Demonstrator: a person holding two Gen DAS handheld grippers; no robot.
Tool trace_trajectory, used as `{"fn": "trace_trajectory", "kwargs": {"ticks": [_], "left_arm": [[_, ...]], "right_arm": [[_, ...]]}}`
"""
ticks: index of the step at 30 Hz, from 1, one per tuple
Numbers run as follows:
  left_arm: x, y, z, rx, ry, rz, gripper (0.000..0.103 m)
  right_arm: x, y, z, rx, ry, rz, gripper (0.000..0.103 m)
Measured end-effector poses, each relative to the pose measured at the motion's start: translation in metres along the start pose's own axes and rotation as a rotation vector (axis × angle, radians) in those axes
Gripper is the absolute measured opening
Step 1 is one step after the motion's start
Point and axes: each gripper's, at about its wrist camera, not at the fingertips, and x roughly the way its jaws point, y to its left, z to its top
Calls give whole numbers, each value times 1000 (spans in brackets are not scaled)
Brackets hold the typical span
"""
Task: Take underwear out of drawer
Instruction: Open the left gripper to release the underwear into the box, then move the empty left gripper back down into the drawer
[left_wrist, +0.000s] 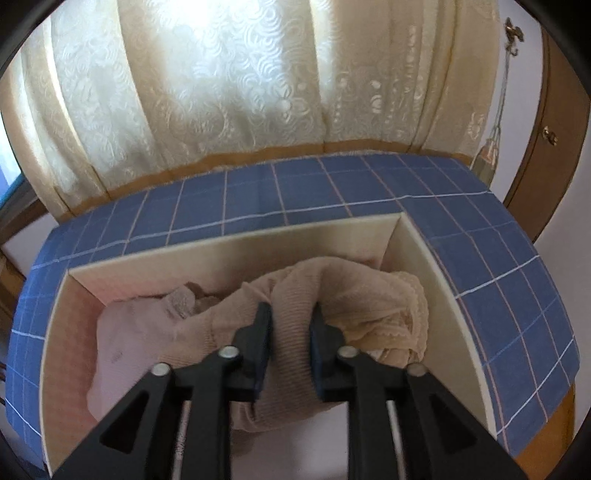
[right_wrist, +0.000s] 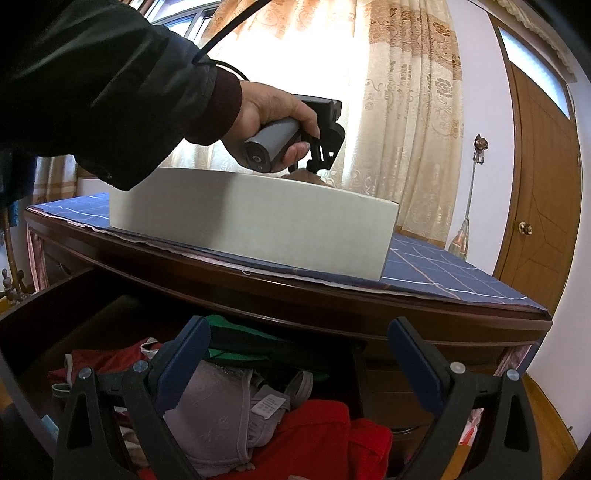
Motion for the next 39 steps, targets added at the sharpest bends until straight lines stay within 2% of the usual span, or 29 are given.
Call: {"fn": "trace_trajectory", "kwargs": {"ticks": [2, 4, 7, 10, 11, 14, 20, 24, 31, 34, 39], "left_arm": [[4, 1, -2, -11, 22, -18, 41], [5, 1, -4, -9, 33, -28, 50], [2, 0, -6, 7, 34, -53, 53], [-6, 2, -8, 11, 13, -28, 71], [-8, 3, -9, 11, 13, -39, 72], [-18, 9, -14, 10, 0, -38, 72], [-55, 37, -37, -44, -80, -106, 72], [-79, 52, -56, -51, -136, -125, 72], [-137, 79, -113, -1, -287, -124, 72], [-159, 93, -145, 31, -349, -102, 72], [-177, 113, -195, 55, -390, -63, 73]], "right_arm": [[0, 0, 0, -1, 0, 0, 98], [0, 0, 0, -3, -2, 0, 98], [-1, 1, 0, -7, -3, -3, 98], [0, 1, 0, -8, -3, -7, 98], [0, 1, 0, -8, -3, -8, 98], [0, 1, -1, -6, -3, -11, 98], [1, 1, 0, -1, 5, -22, 98], [1, 1, -1, -2, 7, -27, 98], [0, 0, -1, -1, 1, -30, 98], [1, 0, -1, -1, 1, -33, 98], [1, 2, 0, -6, 5, -40, 98]]}}
